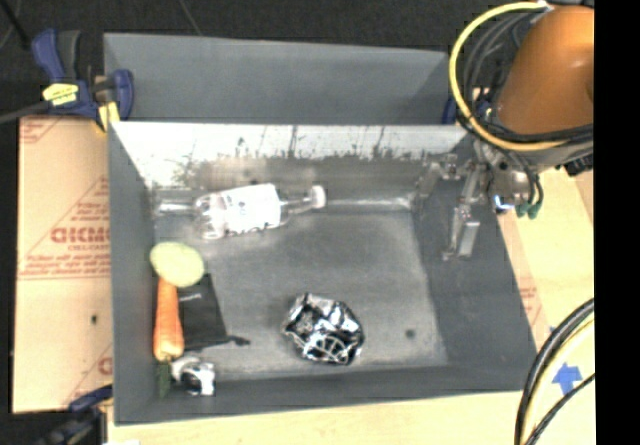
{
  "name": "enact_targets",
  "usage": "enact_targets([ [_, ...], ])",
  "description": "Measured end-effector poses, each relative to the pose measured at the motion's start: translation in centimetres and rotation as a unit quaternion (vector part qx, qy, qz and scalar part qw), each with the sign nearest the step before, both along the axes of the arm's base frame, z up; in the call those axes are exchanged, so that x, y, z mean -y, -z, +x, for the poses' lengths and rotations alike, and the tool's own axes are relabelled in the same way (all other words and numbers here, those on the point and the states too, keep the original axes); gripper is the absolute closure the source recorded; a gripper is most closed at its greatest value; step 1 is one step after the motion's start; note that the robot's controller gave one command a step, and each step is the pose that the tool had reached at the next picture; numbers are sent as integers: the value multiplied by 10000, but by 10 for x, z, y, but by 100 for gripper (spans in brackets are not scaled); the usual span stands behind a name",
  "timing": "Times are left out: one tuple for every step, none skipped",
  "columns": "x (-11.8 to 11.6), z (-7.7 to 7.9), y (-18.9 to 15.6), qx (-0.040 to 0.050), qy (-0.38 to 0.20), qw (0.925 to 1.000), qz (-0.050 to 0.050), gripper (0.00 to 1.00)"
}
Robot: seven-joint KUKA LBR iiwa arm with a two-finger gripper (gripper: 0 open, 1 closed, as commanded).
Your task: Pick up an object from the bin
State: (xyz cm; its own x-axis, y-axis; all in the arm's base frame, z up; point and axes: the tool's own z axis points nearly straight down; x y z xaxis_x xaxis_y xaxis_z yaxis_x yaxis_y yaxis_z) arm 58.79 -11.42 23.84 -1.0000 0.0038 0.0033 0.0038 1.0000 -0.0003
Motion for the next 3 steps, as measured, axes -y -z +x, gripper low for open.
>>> enact_targets([
  [0, 1, -5, 38, -13, 10000, -8, 0],
  [0, 7, -16, 13, 276, 9996, 3, 0],
  [22, 10, -41, 58, 793, 9968, -4, 0],
])
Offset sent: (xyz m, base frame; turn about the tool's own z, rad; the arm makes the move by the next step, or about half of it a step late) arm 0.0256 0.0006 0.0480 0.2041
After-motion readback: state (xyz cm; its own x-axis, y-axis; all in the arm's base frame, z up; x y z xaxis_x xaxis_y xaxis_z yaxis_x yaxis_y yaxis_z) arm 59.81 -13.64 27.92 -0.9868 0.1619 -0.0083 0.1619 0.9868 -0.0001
